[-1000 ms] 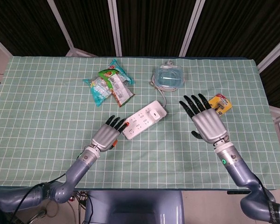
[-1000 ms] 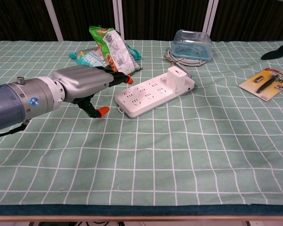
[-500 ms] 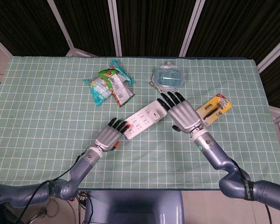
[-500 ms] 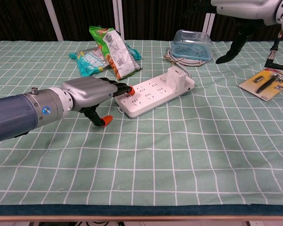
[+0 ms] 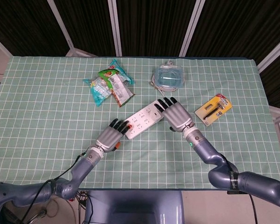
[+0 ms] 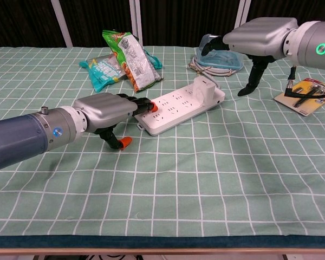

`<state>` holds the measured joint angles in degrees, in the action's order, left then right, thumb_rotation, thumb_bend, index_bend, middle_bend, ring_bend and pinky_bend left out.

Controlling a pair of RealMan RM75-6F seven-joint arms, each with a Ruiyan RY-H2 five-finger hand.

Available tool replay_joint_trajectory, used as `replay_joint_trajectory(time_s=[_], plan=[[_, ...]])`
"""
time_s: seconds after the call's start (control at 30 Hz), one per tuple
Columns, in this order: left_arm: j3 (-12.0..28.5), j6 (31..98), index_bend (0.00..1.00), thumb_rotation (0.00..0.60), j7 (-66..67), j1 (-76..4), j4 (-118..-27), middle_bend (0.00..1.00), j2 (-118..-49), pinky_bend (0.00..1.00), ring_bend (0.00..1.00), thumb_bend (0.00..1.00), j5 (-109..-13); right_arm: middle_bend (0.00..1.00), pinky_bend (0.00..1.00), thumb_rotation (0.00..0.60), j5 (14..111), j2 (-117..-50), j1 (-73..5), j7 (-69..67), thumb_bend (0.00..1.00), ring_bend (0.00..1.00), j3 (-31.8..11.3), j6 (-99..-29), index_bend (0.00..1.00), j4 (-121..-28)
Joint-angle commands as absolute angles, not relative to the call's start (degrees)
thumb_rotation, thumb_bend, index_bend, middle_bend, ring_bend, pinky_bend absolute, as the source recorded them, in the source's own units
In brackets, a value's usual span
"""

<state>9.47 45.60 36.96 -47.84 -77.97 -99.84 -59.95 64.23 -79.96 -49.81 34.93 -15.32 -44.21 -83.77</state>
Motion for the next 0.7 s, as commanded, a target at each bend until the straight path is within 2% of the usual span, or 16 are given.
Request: replay_joint_trajectory(time_s=[0.03,0.7], plan=[[9.1,45.7,0.07,0.6,36.62,-48.02,-77.74,0.0,-100.08,0.05,0.0,0.45,-60.08,0.13,0.2,0.6,64.36,-81.96,-51.11,33.7,0.23,0.13,-14.69,-43.32,0.13,-80.68],[6.83,46.78,0.07,0.6,34.77,-48.91,-76.43,0.0,-100.73,0.05,0.0,0.45,-60.43,0.15,0.22,0.6,65.05,-90.97,-55.94,26.24,0.23,0.15,-13.27,-40.59,0.19,-67.58]])
